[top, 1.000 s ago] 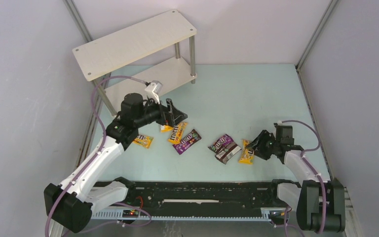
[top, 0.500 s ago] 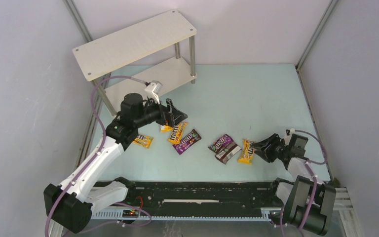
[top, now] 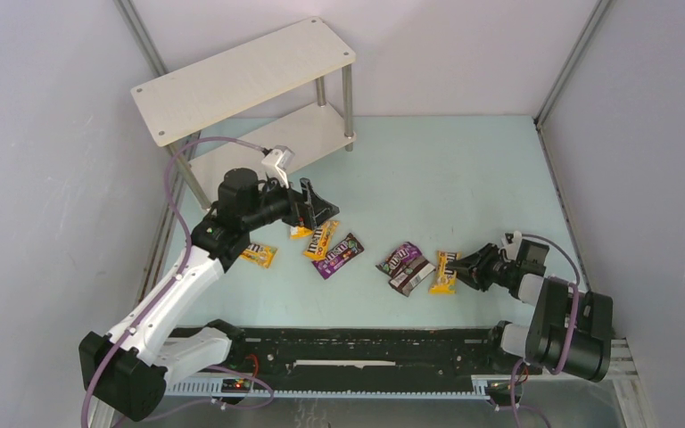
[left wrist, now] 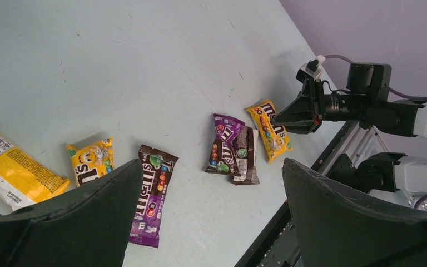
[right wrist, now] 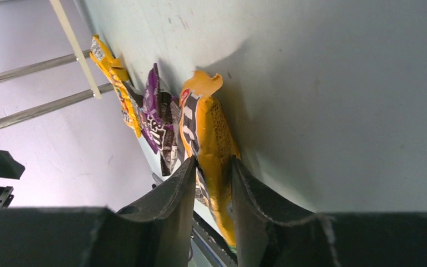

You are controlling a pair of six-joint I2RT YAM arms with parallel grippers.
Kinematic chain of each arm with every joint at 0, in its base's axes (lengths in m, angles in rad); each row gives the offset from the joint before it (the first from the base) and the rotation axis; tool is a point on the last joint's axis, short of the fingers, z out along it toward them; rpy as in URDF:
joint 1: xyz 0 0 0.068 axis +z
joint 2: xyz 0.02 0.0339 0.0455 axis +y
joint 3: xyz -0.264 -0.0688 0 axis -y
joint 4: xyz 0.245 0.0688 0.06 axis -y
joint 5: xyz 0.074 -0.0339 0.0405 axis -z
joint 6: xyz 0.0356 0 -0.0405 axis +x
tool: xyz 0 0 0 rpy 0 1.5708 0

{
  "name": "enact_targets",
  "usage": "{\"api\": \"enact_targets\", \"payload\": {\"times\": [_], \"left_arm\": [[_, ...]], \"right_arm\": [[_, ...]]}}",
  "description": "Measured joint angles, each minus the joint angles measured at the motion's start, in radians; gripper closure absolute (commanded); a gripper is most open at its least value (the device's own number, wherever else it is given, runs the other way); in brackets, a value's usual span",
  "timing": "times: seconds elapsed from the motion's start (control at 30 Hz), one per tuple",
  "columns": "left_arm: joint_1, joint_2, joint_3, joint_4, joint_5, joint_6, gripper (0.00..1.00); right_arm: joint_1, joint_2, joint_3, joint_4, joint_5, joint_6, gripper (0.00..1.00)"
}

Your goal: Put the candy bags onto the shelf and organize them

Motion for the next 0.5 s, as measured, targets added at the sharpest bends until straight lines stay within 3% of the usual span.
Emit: {"api": "enact_targets", "payload": {"times": [0.27, 0.5], "left_arm": [[0.0, 0.0, 0.0, 0.0, 0.0, 0.0, 0.0], [0.0, 0.003, 0.0, 0.0, 0.001, -0.006, 0.0]], "right_arm": [[0.009, -0.077, 0.0, 0.045, -0.014, 0.023, 0.87], [0.068, -0.203, -0.008, 0.082, -0.032, 0.084, 0.89]]}}
